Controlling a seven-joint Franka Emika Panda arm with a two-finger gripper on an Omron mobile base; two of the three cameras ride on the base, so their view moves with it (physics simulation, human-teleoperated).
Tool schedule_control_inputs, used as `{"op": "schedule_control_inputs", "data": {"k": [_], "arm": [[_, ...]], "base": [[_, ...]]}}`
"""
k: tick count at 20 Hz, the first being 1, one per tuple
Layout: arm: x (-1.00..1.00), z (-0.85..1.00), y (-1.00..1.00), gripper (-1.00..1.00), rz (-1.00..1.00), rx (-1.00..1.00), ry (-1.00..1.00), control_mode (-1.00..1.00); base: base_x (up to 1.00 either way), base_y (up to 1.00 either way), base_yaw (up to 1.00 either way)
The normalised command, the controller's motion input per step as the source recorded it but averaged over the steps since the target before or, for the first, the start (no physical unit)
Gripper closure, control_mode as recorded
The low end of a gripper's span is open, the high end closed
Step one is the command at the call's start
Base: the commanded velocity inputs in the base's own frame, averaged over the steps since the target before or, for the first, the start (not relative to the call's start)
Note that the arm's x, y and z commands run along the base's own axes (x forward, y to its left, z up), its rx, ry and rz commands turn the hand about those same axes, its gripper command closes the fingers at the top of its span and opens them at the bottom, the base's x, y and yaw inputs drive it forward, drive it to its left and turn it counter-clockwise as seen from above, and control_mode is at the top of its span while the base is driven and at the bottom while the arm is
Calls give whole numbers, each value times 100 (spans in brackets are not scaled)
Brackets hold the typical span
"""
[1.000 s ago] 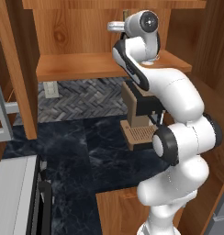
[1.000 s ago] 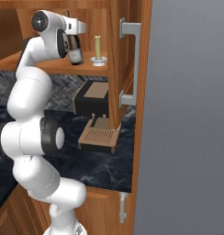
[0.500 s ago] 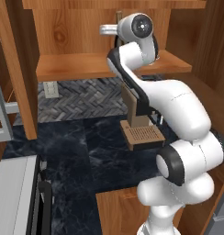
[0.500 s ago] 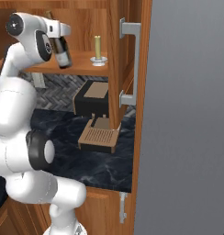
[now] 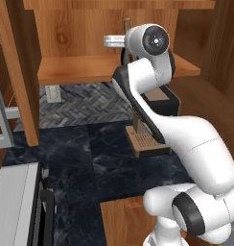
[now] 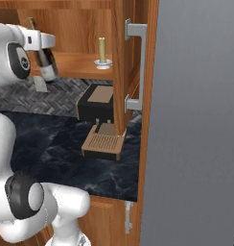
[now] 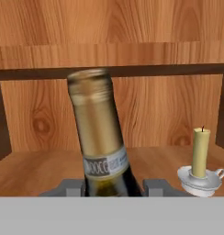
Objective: Get the candle and the wine from the cabinet and move them to the dining counter.
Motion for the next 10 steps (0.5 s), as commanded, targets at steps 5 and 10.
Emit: {"op": "schedule_control_inputs", "data": {"k": [5,10], "arm": [[-100,-23,0,100,0,0,0,-100],[-100,-29,0,100,4,0,0,-100]], "base": [[0,0,0],[0,0,0]]}}
